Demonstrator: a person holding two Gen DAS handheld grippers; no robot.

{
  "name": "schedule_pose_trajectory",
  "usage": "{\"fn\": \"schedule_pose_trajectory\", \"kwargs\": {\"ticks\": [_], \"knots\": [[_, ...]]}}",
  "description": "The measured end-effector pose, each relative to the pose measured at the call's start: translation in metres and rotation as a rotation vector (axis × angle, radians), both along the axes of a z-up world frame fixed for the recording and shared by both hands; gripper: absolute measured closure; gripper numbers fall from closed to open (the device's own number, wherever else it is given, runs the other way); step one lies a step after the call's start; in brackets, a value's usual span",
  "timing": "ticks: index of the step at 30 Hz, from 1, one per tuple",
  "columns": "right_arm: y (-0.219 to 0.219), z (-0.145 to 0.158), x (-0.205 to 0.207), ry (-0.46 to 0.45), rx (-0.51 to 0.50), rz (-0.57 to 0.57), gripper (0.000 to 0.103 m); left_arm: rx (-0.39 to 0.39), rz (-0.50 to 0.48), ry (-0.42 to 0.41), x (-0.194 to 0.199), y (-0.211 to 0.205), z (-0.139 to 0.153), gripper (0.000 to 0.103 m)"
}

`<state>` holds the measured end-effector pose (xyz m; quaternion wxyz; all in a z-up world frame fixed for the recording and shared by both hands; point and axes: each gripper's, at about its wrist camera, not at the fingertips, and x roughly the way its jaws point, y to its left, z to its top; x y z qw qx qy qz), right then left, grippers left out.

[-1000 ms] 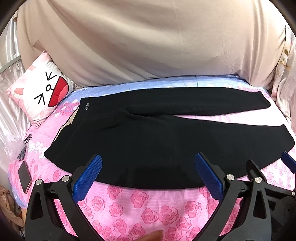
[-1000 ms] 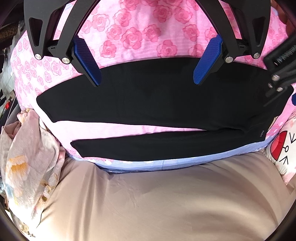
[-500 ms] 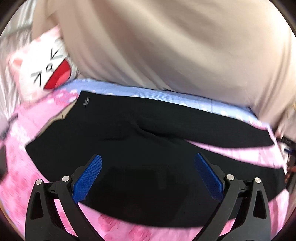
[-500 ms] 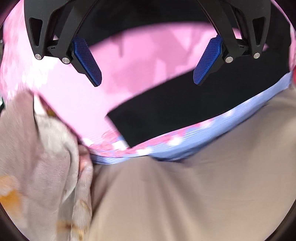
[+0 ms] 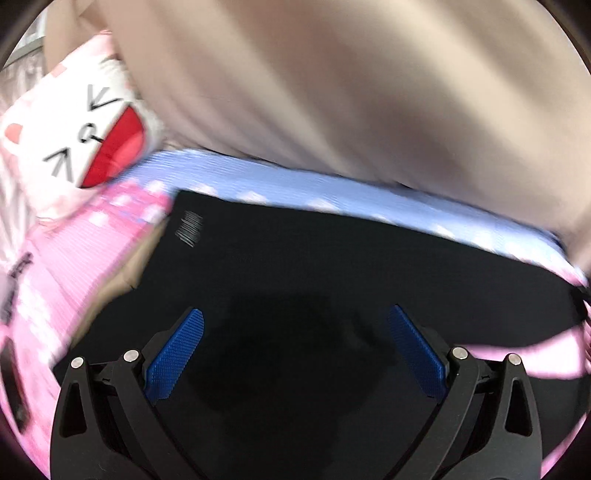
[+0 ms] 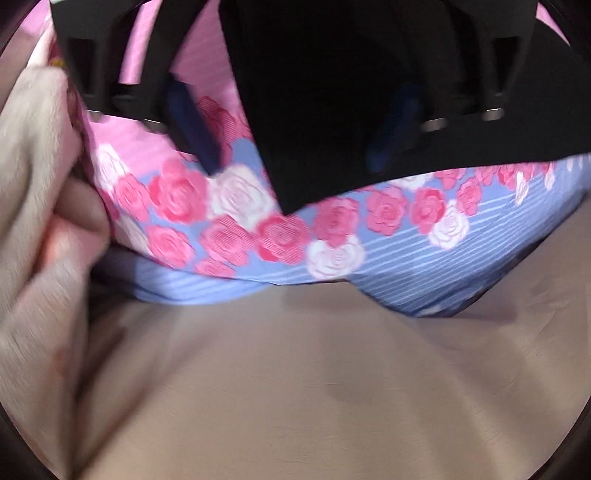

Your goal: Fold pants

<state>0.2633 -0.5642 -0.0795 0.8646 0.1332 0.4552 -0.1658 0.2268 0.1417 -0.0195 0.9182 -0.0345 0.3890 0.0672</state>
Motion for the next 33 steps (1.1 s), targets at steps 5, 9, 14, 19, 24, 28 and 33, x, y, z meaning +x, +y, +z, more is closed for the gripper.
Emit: {"fn": "schedule_pose_trajectory", "kwargs": {"ticks": [5, 9, 14, 19, 24, 28, 33], "knots": [[0.007, 0.006, 0.002, -0.021, 0.047, 0.026, 0.084, 0.065, 0.153, 0.01, 0.073, 0.088, -0.002, 0.005], [0.017, 0.01, -0.003, -0.012, 0.021, 0.02, 0.084, 0.027, 0.204, 0.043, 0.126, 0.146, -0.019, 0.005], [0.019, 0.01, -0.007, 0.0, 0.035, -0.021, 0.084, -0.052, 0.057, 0.227, 0.179, 0.145, -0.058, 0.006], [0.026, 0.018, -0.009, -0.005, 0.044, -0.069, 0.091, -0.093, -0.037, 0.284, 0.187, 0.122, -0.058, 0.078], [0.042, 0.068, -0.031, -0.119, 0.022, -0.049, 0.092, -0.105, -0.05, 0.125, 0.131, 0.13, 0.012, 0.082], [0.061, 0.114, -0.092, -0.234, 0.012, 0.019, 0.092, -0.141, -0.097, 0.037, 0.052, 0.145, 0.063, 0.082], [0.082, 0.131, -0.203, -0.306, 0.002, 0.098, 0.092, -0.111, -0.147, 0.042, -0.049, 0.148, 0.07, 0.084]]}}
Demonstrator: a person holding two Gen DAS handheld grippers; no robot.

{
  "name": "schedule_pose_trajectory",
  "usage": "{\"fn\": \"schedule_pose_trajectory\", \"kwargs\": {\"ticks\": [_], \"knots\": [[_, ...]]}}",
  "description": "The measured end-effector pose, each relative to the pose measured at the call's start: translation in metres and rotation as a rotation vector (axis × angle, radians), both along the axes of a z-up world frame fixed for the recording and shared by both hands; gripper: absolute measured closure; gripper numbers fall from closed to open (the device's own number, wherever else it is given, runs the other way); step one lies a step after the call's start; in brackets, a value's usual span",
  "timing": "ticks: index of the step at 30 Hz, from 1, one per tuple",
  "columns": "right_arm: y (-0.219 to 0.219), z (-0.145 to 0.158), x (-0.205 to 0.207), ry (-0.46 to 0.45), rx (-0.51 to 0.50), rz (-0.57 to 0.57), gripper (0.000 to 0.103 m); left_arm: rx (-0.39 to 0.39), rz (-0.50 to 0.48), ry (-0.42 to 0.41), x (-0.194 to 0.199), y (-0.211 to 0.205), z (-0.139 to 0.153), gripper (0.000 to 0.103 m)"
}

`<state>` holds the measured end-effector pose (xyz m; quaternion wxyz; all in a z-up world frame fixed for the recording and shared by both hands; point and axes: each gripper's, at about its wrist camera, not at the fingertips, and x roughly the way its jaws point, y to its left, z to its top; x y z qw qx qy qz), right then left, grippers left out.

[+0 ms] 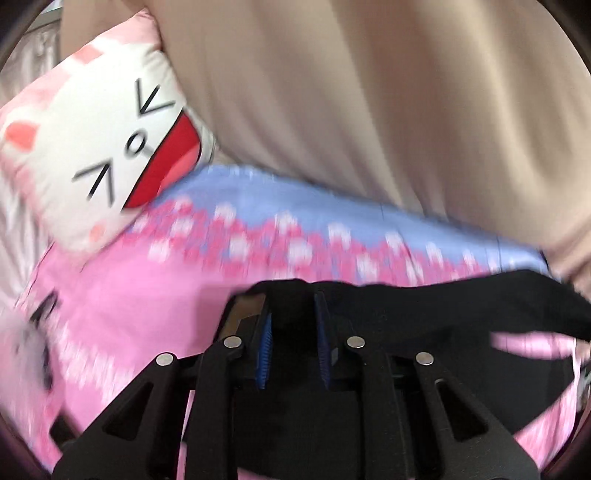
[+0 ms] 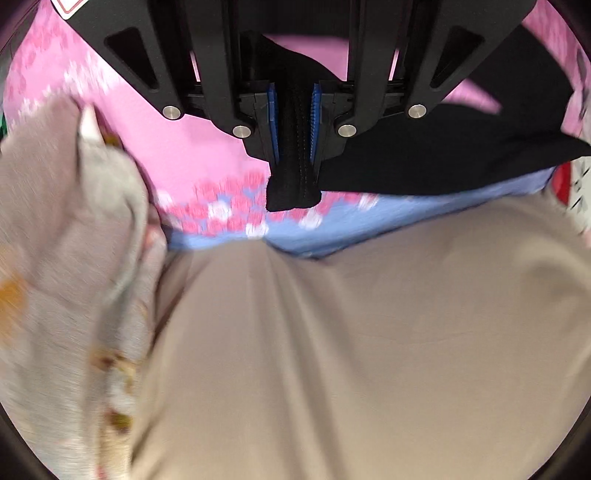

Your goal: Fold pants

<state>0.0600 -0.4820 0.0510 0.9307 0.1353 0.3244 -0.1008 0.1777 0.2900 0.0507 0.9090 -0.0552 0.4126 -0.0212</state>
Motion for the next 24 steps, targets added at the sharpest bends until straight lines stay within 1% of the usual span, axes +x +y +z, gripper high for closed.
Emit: {"fn": "schedule_pose_trajectory", "kwargs": {"ticks": [2, 4, 5, 6, 7, 8, 9, 11, 12, 13, 14, 15, 16, 17, 18, 20, 21, 22, 23, 24], "knots": [[0.003, -0.01, -0.033, 0.037, -0.016, 0.015, 0.091, -0.003, -0.021, 0.031, -0.04, 0.005, -0.01, 0.084], [0.008, -0.034, -0.06, 0.092, -0.026, 0.026, 0.091, 0.04, -0.015, 0.055, -0.064, 0.012, -0.032, 0.084], [0.008, -0.044, -0.071, 0.115, -0.028, 0.024, 0.091, 0.084, 0.002, 0.07, -0.073, 0.013, -0.043, 0.086], [0.006, -0.056, -0.084, 0.137, -0.027, 0.019, 0.09, 0.157, 0.039, 0.09, -0.087, 0.018, -0.059, 0.086], [0.004, -0.07, -0.094, 0.16, -0.02, 0.018, 0.088, 0.197, 0.055, 0.103, -0.091, 0.02, -0.068, 0.086], [0.001, -0.083, -0.102, 0.181, -0.012, 0.017, 0.079, 0.214, 0.067, 0.128, -0.102, 0.022, -0.08, 0.086], [-0.001, -0.097, -0.111, 0.207, -0.011, 0.011, 0.075, 0.197, 0.086, 0.154, -0.11, 0.027, -0.092, 0.085], [-0.004, -0.106, -0.132, 0.22, -0.02, -0.014, 0.065, 0.19, 0.126, 0.173, -0.121, 0.031, -0.102, 0.085], [-0.004, -0.104, -0.14, 0.217, -0.027, -0.034, 0.063, 0.191, 0.138, 0.174, -0.125, 0.03, -0.103, 0.085], [-0.01, -0.1, -0.15, 0.194, -0.026, -0.064, 0.056, 0.193, 0.142, 0.166, -0.131, 0.024, -0.101, 0.085], [-0.012, -0.093, -0.162, 0.168, -0.016, -0.089, 0.044, 0.195, 0.127, 0.144, -0.135, 0.015, -0.095, 0.084], [-0.019, -0.085, -0.175, 0.128, 0.015, -0.126, 0.039, 0.197, 0.113, 0.121, -0.137, 0.005, -0.087, 0.079], [-0.021, -0.076, -0.183, 0.09, 0.044, -0.141, 0.035, 0.197, 0.093, 0.091, -0.139, -0.01, -0.077, 0.067], [-0.025, -0.071, -0.189, 0.052, 0.075, -0.147, 0.035, 0.196, 0.071, 0.062, -0.143, -0.025, -0.068, 0.06], [-0.029, -0.065, -0.191, 0.023, 0.113, -0.146, 0.035, 0.193, 0.054, 0.035, -0.142, -0.038, -0.061, 0.043], [-0.037, -0.058, -0.189, -0.018, 0.207, -0.141, 0.035, 0.179, -0.001, -0.018, -0.137, -0.075, -0.045, 0.028], [-0.042, -0.061, -0.182, -0.02, 0.275, -0.131, 0.035, 0.168, -0.031, -0.038, -0.135, -0.091, -0.04, 0.027], [-0.045, -0.065, -0.174, -0.016, 0.321, -0.127, 0.035, 0.156, -0.074, -0.054, -0.134, -0.111, -0.036, 0.027], [-0.045, -0.07, -0.169, -0.01, 0.356, -0.122, 0.035, 0.145, -0.105, -0.067, -0.134, -0.128, -0.034, 0.027], [-0.046, -0.08, -0.159, 0.018, 0.378, -0.12, 0.035, 0.129, -0.133, -0.074, -0.133, -0.142, -0.032, 0.027]]}}
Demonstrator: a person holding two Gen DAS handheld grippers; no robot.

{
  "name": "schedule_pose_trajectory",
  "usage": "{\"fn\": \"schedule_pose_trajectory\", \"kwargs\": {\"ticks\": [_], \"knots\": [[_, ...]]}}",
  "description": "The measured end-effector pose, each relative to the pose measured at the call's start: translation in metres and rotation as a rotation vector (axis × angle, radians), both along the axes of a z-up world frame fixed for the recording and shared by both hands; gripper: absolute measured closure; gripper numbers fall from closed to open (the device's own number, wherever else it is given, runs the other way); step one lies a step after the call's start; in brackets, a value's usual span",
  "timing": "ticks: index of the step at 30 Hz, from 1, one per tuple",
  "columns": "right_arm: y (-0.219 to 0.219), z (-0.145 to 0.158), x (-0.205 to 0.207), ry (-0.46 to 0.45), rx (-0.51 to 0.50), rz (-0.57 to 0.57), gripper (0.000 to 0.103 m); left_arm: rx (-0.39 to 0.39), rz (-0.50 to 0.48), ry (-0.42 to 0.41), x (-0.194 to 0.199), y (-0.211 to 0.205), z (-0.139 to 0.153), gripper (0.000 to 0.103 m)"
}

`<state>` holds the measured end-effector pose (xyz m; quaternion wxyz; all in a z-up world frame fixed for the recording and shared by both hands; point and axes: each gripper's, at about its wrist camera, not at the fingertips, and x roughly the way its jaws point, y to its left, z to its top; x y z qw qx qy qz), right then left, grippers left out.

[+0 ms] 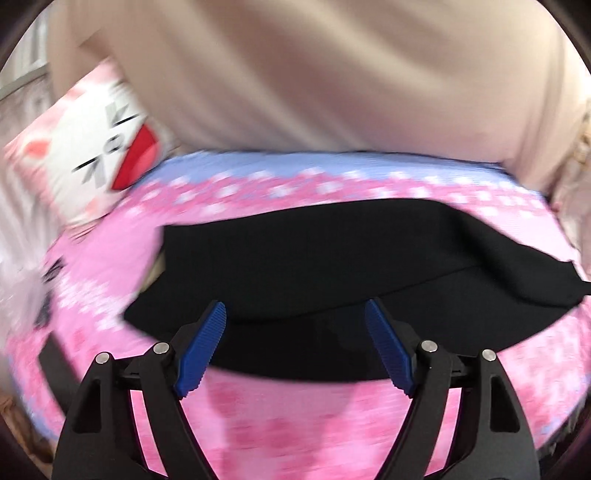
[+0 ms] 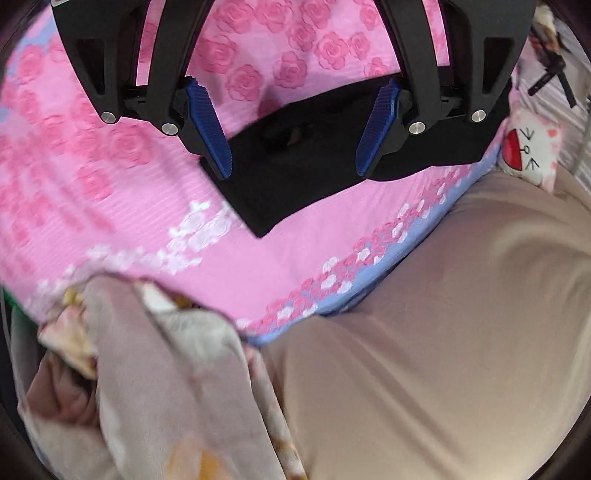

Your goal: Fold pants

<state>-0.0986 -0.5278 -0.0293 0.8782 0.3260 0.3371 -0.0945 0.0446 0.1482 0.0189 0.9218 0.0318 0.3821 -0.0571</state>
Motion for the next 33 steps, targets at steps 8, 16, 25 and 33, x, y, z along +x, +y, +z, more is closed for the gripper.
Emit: {"fn": "schedule_pose_trajectory", "kwargs": {"ticks": [8, 16, 25, 33], "knots": [[0.042, -0.042, 0.055, 0.221, -0.195, 0.122, 0.086, 0.003, -0.097, 0.029, 0.013, -0.079, -0.018, 0.027], [0.044, 0.049, 0.067, 0.012, -0.544, 0.099, 0.073, -0.007, 0.051, 0.068, 0.03, -0.047, -0.033, 0.022], [0.051, 0.003, 0.031, 0.08, -0.497, -0.09, 0.069, -0.038, 0.323, 0.153, 0.01, 0.064, -0.061, 0.01], [0.182, 0.027, 0.029, -0.02, -0.416, 0.147, 0.05, -0.496, 0.308, 0.209, 0.041, 0.12, -0.077, 0.01]]}}
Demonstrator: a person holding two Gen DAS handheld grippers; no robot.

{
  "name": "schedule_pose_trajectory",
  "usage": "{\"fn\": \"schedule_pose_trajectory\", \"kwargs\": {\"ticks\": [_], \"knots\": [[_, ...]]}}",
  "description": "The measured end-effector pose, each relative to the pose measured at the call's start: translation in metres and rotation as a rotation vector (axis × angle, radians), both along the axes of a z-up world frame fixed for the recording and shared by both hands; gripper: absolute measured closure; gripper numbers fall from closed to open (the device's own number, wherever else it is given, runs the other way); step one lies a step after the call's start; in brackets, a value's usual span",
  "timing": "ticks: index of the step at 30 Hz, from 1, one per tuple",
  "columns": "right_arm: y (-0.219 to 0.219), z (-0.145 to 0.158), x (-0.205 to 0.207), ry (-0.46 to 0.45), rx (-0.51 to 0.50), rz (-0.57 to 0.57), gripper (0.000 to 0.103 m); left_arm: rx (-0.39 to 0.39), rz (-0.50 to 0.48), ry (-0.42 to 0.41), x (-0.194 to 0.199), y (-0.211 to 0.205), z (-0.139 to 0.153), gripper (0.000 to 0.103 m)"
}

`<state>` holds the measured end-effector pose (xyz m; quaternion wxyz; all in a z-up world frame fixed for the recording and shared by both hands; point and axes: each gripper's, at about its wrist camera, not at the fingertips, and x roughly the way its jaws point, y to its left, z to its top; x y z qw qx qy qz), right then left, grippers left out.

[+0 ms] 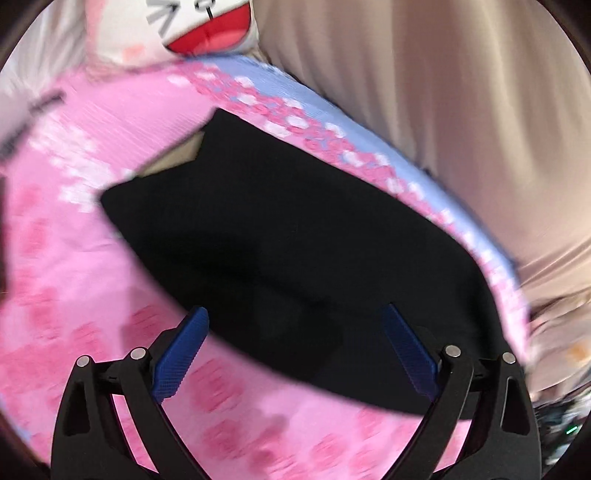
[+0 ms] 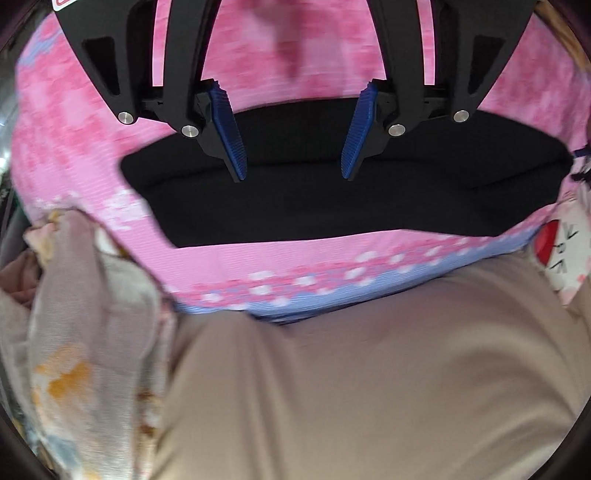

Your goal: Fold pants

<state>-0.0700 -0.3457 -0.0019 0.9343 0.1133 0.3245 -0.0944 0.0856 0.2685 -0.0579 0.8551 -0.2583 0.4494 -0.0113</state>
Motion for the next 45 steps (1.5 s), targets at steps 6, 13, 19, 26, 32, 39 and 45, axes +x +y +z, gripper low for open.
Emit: {"fn": "schedule_pose_trajectory", "kwargs": {"ticks": [6, 13, 19, 26, 32, 39, 45], "knots": [[0.077, -0.007, 0.022, 0.03, 0.048, 0.099, 0.05, -0.097, 0.013, 0.042, 0.049, 0.008, -0.028, 0.012], [0.106, -0.002, 0.034, 0.071, 0.038, 0.102, 0.05, -0.072, -0.13, -0.019, 0.036, 0.032, 0.021, 0.094], [0.095, -0.016, 0.041, 0.133, 0.007, 0.04, 0.033, 0.158, -0.14, 0.053, 0.026, 0.082, 0.038, 0.088], [0.087, -0.032, 0.041, 0.196, 0.001, 0.02, 0.033, 0.404, -0.076, 0.05, 0.003, 0.052, 0.021, 0.066], [-0.029, -0.034, 0.023, 0.185, -0.016, -0.277, 0.033, 0.513, 0.027, -0.101, -0.046, 0.025, 0.072, 0.013], [-0.14, -0.064, 0.047, 0.207, 0.096, -0.397, 0.034, 0.51, -0.116, -0.165, -0.043, -0.064, 0.08, 0.013], [-0.132, -0.05, 0.063, 0.149, 0.097, -0.303, 0.095, 0.529, -0.22, -0.144, -0.031, -0.142, 0.066, 0.013]]}}
